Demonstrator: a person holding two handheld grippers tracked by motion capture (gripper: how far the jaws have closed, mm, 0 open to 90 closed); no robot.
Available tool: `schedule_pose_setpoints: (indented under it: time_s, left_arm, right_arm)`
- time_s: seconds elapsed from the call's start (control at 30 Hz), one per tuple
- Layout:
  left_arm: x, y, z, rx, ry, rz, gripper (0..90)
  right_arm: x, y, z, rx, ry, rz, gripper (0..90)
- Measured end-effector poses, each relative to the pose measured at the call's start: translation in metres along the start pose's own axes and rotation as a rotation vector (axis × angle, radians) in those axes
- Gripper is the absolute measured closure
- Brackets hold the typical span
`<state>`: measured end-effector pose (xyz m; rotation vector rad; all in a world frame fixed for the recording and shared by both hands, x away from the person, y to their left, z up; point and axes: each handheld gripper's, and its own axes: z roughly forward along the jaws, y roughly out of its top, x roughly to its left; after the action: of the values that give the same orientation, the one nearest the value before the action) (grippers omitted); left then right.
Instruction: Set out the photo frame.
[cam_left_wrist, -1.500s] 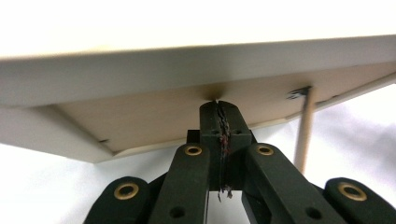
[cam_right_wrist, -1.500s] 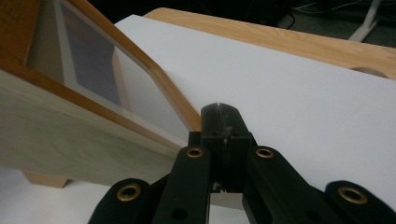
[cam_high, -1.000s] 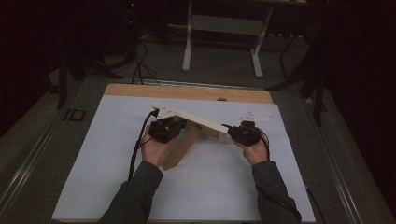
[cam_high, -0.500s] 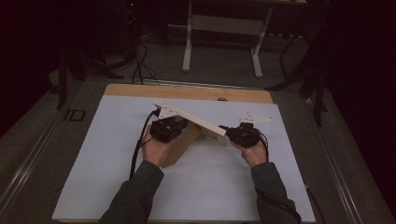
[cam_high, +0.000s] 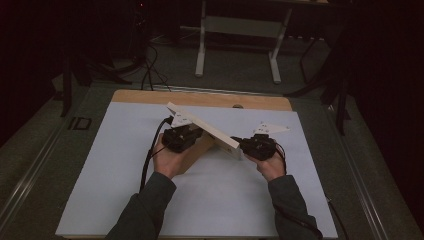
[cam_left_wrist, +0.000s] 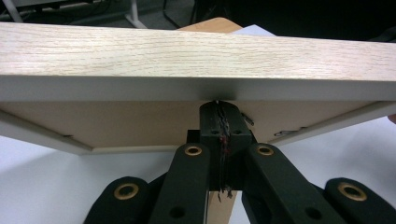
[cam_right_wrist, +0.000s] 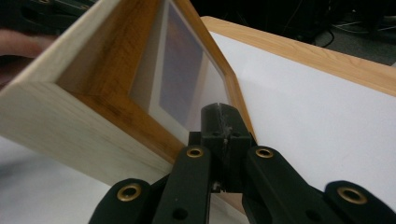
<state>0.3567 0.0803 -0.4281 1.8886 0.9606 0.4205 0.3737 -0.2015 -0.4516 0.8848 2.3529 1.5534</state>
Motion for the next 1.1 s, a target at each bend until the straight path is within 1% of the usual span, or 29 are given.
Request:
schedule_pose_setpoints:
  time_s: [0.17, 0.2, 0.4, 0.47, 0.77, 0.83, 0.9, 1.03, 1.1]
  left_arm:
    - [-0.001, 0.0, 0.0, 0.0, -0.007, 0.006, 90.0]
    - [-0.003, 0.0, 0.0, 0.0, -0.01, 0.013, 90.0]
    - [-0.003, 0.001, 0.001, 0.0, -0.017, 0.012, 90.0]
    - [-0.004, 0.001, 0.001, 0.002, -0.018, 0.018, 90.0]
    - [-0.005, 0.001, 0.001, 0.002, -0.025, 0.02, 90.0]
    - [-0.005, 0.002, 0.001, 0.009, -0.031, 0.025, 90.0]
    - [-0.006, 0.002, 0.001, 0.01, -0.028, 0.028, 90.0]
    - [-0.005, 0.002, 0.001, 0.012, -0.026, 0.026, 90.0]
    - [-0.006, 0.002, 0.001, 0.009, -0.032, 0.028, 90.0]
  right_arm:
    - [0.002, 0.0, 0.0, 0.001, 0.006, -0.005, 90.0]
    - [0.003, 0.0, 0.0, 0.001, 0.007, -0.009, 90.0]
    - [0.006, 0.001, 0.0, 0.003, 0.02, -0.022, 90.0]
    - [0.008, 0.002, 0.0, 0.005, 0.022, -0.027, 90.0]
    - [0.01, 0.002, 0.0, -0.003, 0.023, -0.032, 90.0]
    - [0.012, 0.003, -0.001, -0.002, 0.026, -0.034, 90.0]
    - [0.013, 0.004, -0.001, -0.001, 0.031, -0.038, 90.0]
    - [0.014, 0.004, 0.0, -0.004, 0.036, -0.041, 90.0]
    - [0.016, 0.004, 0.001, -0.004, 0.042, -0.044, 90.0]
